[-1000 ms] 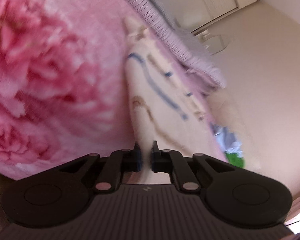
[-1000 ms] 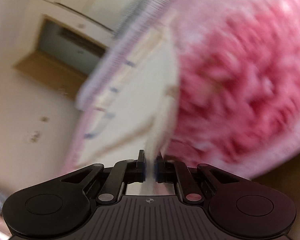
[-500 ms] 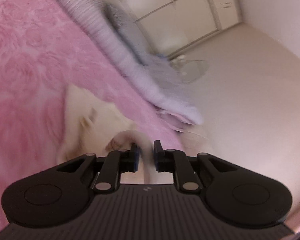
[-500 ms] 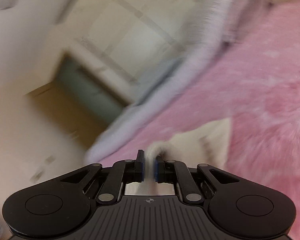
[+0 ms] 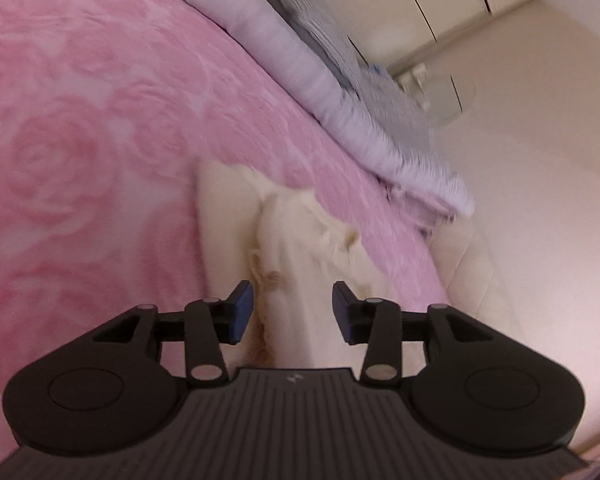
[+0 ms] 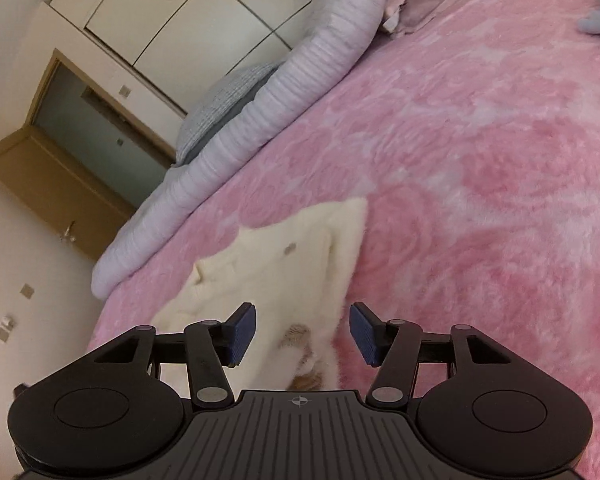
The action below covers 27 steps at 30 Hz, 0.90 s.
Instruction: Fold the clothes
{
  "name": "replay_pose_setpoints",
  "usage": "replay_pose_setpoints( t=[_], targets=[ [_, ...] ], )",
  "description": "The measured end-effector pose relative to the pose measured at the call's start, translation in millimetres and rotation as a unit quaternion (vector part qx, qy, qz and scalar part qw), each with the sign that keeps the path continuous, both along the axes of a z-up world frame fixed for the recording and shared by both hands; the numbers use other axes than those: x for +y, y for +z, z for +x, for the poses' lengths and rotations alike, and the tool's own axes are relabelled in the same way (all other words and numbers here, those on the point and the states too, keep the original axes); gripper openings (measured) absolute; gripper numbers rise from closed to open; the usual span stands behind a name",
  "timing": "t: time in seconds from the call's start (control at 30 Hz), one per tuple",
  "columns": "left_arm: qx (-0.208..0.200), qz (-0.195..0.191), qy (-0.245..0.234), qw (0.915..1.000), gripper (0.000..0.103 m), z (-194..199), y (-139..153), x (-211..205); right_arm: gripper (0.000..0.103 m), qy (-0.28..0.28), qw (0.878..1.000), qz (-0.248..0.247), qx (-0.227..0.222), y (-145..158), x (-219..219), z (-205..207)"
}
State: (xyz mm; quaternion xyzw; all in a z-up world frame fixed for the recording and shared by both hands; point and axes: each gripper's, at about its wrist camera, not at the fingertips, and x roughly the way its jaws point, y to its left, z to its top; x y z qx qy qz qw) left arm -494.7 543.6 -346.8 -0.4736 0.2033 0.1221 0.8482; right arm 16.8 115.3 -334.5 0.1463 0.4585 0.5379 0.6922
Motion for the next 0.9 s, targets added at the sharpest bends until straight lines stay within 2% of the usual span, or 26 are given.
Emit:
replay_pose_setpoints(
  t=[0.1, 0.23, 0.27, 0.3, 0.33, 0.37, 0.43, 0.5, 0.57, 0.63, 0.77, 0.9],
  targets=[
    [0.013, 0.003, -0.016, 0.9998, 0.038, 19.3, -0.4, -1.2, 0.056, 0.014, 1.0, 0.007, 0.018, 2.8, 8.0, 2.3],
    [0.06, 0.052, -0.032, 0.9963, 0.034, 34.9, 1.6, -9.9, 0.056, 0.032, 0.999, -0.03, -0.005, 6.7, 18.9, -4.2],
    [0.061, 0.067, -0.037, 0.9952, 0.03, 35.7, 3.5, -13.3, 0.052, 0.04, 0.998, -0.042, -0.016, 7.5, 21.5, -7.7],
    [0.063, 0.085, -0.041, 0.9936, 0.021, 36.6, 6.3, -17.3, 0.044, 0.049, 0.997, -0.052, -0.03, 8.2, 24.4, -11.4],
    [0.067, 0.107, -0.043, 0.9911, 0.016, 37.0, 8.7, -21.7, 0.025, 0.058, 0.995, -0.064, -0.048, 10.0, 26.9, -16.4],
    [0.071, 0.129, -0.046, 0.988, 0.011, 36.9, 10.6, -25.9, 0.016, 0.064, 0.992, -0.078, -0.074, 13.0, 29.3, -22.4],
    [0.069, 0.159, -0.05, 0.9835, 0.01, 34.6, 15.7, -34.3, 0.013, 0.078, 0.983, -0.097, -0.136, 21.3, 33.6, -36.1],
    [0.059, 0.181, -0.052, 0.9803, 0.009, 30.2, 22.4, -41.6, 0.012, 0.1, 0.965, -0.109, -0.217, 32.9, 39.7, -54.9],
    [0.051, 0.204, -0.043, 0.9767, 0.008, 28.7, 28.8, -42.6, 0.012, 0.114, 0.945, -0.106, -0.289, 44.3, 45.0, -72.2],
    [0.043, 0.227, -0.031, 0.9724, 0.008, 28.2, 35.1, -41.6, 0.011, 0.108, 0.931, -0.091, -0.336, 53.0, 51.0, -79.5],
    [0.032, 0.245, 0.011, 0.9689, 0.008, 39.4, 40.7, -21.0, 0.011, 0.075, 0.916, -0.088, -0.384, 56.5, 77.6, -67.9],
    [0.016, 0.278, 0.034, 0.9599, 0.009, 53.4, 46.8, -1.9, 0.011, 0.053, 0.915, -0.076, -0.393, 50.4, 100.6, -51.5]
  ],
)
